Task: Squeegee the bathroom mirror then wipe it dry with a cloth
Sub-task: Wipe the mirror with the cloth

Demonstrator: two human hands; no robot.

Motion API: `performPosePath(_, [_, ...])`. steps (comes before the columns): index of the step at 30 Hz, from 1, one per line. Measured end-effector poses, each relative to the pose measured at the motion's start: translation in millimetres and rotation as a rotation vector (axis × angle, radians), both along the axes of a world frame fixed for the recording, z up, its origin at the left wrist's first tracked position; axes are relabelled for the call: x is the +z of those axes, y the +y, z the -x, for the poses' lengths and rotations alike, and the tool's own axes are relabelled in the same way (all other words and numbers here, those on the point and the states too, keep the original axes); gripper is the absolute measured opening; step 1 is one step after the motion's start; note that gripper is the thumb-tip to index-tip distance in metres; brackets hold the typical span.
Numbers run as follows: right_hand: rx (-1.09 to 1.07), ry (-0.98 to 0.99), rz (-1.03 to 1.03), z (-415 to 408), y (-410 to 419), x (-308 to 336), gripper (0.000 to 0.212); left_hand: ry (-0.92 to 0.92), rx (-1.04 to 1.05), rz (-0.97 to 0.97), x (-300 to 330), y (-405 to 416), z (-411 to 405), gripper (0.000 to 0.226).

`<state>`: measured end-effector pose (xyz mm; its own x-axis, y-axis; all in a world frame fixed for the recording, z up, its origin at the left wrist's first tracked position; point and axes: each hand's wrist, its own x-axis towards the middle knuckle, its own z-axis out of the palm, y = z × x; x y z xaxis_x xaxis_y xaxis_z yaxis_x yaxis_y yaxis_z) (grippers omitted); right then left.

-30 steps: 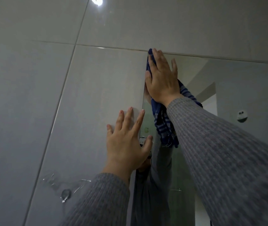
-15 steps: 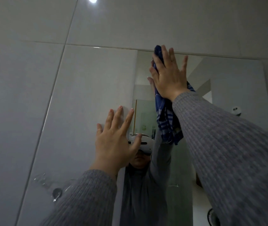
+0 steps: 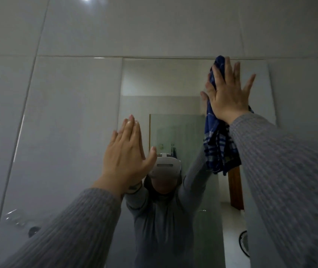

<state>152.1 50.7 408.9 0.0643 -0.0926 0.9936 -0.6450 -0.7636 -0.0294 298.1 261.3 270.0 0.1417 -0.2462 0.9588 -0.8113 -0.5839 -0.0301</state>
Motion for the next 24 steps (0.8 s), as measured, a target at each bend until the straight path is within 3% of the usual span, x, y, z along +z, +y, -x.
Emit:
performPosePath(12, [0.048,-0.191,-0.151,54,-71,-51,0.056,0.014,-0.018,0.0,-4,1,2,0.101])
performPosePath(24, [0.132,-0.061,0.036,-25,23,-73,0.059,0.01,-0.04,0.001,2,19,9,0.094])
